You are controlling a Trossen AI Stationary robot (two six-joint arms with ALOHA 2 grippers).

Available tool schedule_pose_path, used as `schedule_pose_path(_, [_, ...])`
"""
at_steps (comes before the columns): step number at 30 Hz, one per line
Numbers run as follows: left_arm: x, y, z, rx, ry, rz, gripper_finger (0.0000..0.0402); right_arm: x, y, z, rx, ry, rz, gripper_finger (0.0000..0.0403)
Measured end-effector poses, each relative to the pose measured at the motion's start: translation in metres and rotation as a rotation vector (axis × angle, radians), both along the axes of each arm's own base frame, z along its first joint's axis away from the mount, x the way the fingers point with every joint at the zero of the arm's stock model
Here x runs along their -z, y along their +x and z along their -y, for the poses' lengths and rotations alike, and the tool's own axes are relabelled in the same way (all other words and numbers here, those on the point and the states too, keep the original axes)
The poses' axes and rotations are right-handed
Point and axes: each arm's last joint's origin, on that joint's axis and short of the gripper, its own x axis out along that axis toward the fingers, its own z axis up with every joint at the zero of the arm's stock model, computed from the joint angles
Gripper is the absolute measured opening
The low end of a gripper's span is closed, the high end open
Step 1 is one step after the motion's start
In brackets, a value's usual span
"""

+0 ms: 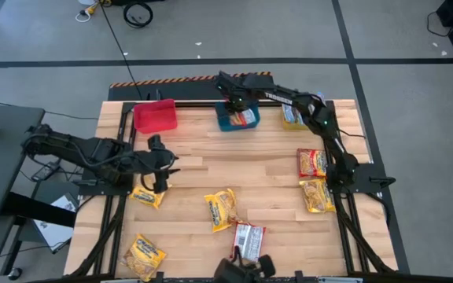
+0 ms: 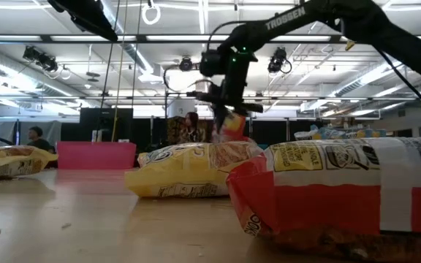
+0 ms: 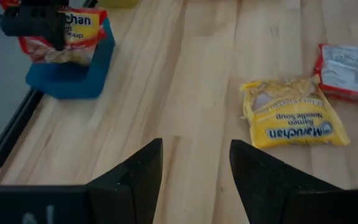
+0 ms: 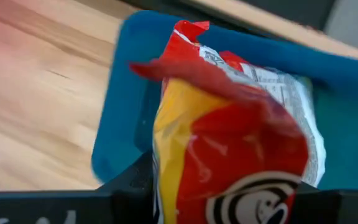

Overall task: Sort Maruchan noodles
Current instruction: Put the red noodle pack into the blue bin

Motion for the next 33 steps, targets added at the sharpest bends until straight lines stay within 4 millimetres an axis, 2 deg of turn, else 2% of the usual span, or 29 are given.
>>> schedule_pose_path(4, [0.002,-0.004,0.006,0.012,-0.005,-0.027,0.0189,0.001,-0.012,0.001,0.051,-0.023,-0.124,0.0139])
schedule_pose_path(7, [0.004,-0.006,0.009,0.010,0.005,-0.039,0.0189,-0.012,-0.024,0.000,0.073,-0.033,-0.162,0.0139])
schedule_pose_path(10, [0.003,-0.007,0.011,-0.004,0.031,-0.026,0.0189,-0.023,-0.038,-0.001,0.090,0.000,-0.216,0.0139])
schedule_pose_path(15, [0.002,-0.007,0.011,-0.060,0.076,0.004,0.0189,-0.023,-0.064,0.003,0.121,0.098,-0.387,0.0139])
schedule_pose_path(22, [0.000,-0.001,0.012,-0.072,0.119,0.049,0.0189,-0.027,-0.076,0.012,0.122,0.045,-0.423,0.0139])
schedule_pose_path(28, [0.004,0.014,0.018,-0.020,0.172,0.043,0.0189,-0.052,-0.095,0.017,0.153,-0.073,-0.448,0.0140])
schedule_pose_path(33, [0.011,0.025,0.020,-0.015,0.196,0.015,0.0189,-0.068,-0.101,0.014,0.130,-0.064,-0.372,0.0142])
